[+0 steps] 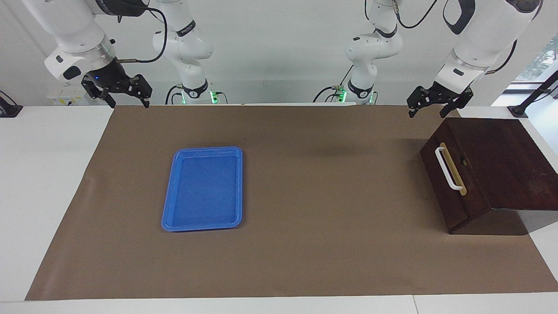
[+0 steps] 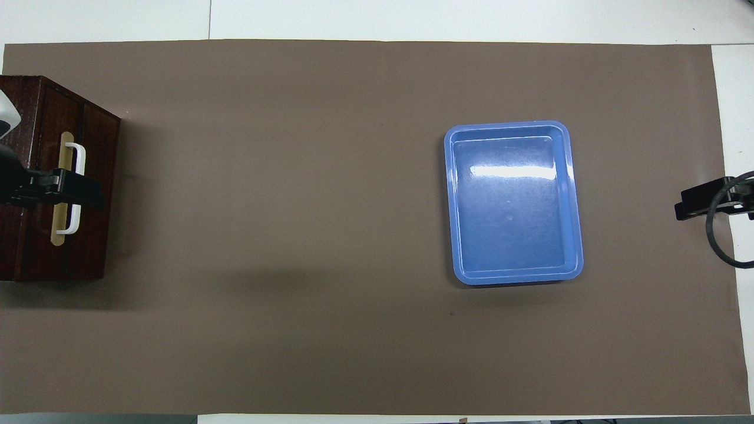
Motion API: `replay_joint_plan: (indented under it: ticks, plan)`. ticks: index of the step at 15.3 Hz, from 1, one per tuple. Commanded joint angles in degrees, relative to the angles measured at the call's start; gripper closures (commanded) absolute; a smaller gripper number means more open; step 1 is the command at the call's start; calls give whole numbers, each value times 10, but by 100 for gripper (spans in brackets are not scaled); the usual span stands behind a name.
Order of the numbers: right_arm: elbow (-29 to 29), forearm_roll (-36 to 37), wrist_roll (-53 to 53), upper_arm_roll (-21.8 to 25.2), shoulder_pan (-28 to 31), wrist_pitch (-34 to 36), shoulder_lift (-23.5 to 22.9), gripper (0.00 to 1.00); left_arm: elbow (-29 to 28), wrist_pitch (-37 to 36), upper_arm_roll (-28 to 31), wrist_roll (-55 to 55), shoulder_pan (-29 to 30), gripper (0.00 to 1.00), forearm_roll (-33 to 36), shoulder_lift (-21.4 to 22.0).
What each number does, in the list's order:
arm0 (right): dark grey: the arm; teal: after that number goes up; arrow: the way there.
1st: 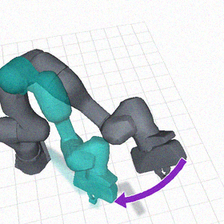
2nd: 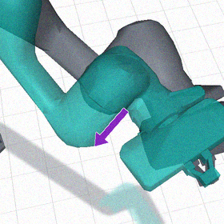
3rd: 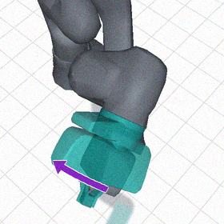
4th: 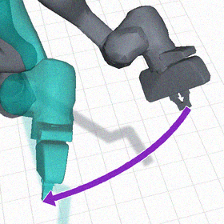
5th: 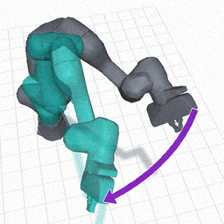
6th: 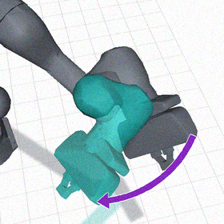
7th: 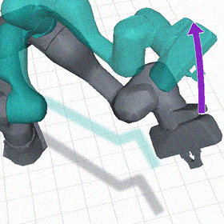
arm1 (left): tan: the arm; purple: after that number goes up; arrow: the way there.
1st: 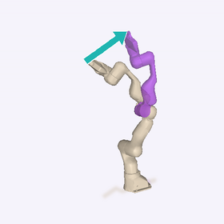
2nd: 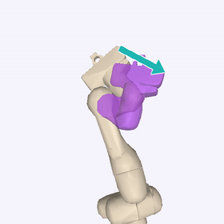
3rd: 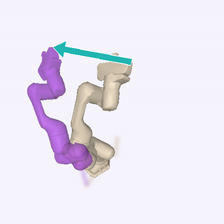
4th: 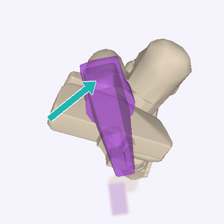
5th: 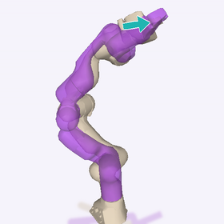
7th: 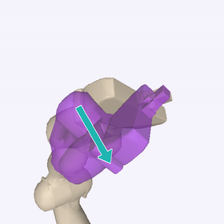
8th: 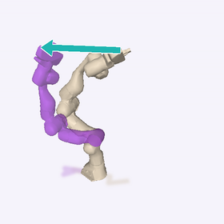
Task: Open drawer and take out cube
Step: 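Grasp the white drawer handle with the left gripper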
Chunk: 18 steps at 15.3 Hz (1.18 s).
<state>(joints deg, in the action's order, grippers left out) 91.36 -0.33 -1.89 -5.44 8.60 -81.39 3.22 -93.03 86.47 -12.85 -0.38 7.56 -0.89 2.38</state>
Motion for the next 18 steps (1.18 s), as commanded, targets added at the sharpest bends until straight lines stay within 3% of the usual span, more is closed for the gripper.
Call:
replay_joint_plan:
  ticks: [1,8,11,15,18]
  plan:
    - [6,-9,7,-4,5,0,7,0,-17,-2,5,-8,-5,0,-6,17]
    - [6,-9,7,-4,5,0,7,0,-40,48,5,-8,-6,0,30,10]
    - [6,-9,7,-4,5,0,7,0,-99,127,5,-8,-13,0,72,7]
    - [6,-9,7,-4,5,0,7,0,-123,201,6,-2,-11,0,151,-48]
    - [6,-9,7,-4,5,0,7,0,-145,260,8,-2,-1,0,187,-67]
